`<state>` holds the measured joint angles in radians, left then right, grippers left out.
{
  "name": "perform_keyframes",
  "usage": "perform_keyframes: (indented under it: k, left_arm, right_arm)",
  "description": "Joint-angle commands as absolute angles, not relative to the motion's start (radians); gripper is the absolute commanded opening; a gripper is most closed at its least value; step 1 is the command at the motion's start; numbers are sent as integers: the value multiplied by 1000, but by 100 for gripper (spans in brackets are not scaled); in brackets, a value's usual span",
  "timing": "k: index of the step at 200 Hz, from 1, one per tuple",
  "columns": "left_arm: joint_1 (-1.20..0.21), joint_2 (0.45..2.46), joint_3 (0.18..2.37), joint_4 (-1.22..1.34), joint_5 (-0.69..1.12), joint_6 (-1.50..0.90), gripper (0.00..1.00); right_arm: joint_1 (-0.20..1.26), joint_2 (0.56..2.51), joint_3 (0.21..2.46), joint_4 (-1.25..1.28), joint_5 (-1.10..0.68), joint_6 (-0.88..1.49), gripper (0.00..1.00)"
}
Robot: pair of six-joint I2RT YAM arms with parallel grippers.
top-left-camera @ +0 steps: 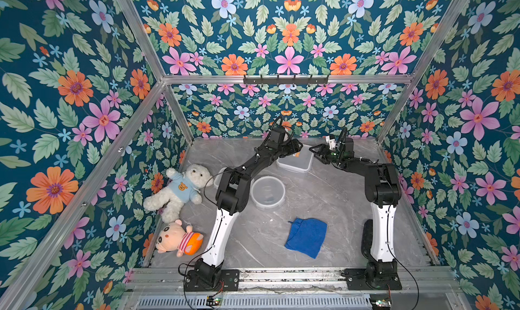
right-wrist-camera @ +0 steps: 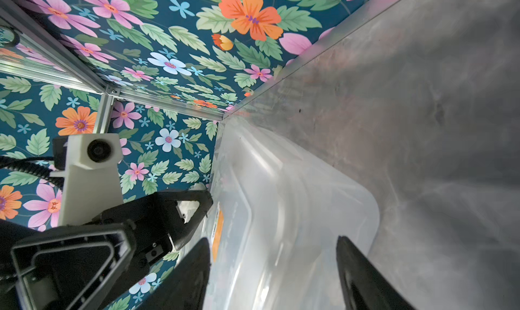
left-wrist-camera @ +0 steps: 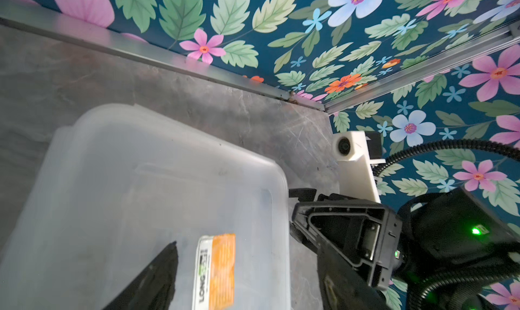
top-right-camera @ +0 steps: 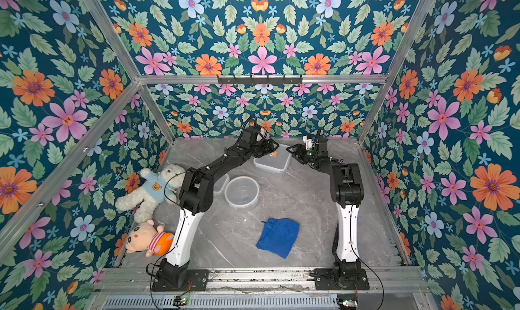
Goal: Wipe the insides of the lunch boxes
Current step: Open the fastener of the lunch box.
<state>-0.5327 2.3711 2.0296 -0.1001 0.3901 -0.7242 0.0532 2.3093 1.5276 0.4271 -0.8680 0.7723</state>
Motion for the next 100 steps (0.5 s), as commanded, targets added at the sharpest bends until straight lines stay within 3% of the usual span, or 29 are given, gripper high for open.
perform_keyframes:
  k: [1,44,69,100]
  left_arm:
    - [-538,2330,2002,-146,374,-706,78]
    - [-547,2284,1951,-146,373,-706,78]
    - [-564,2299,1957,-131,388,-715,78]
    - [-577,2369,2008,-129,420,-738,69]
  right_arm:
    - [54,2256,1418,557,-879,822,72]
    - [68,2169,1156,808,-885,938,75]
    - [84,2196,1156,901,-900,990,74]
    - [85,2278,1232,1073,-910,1111,68]
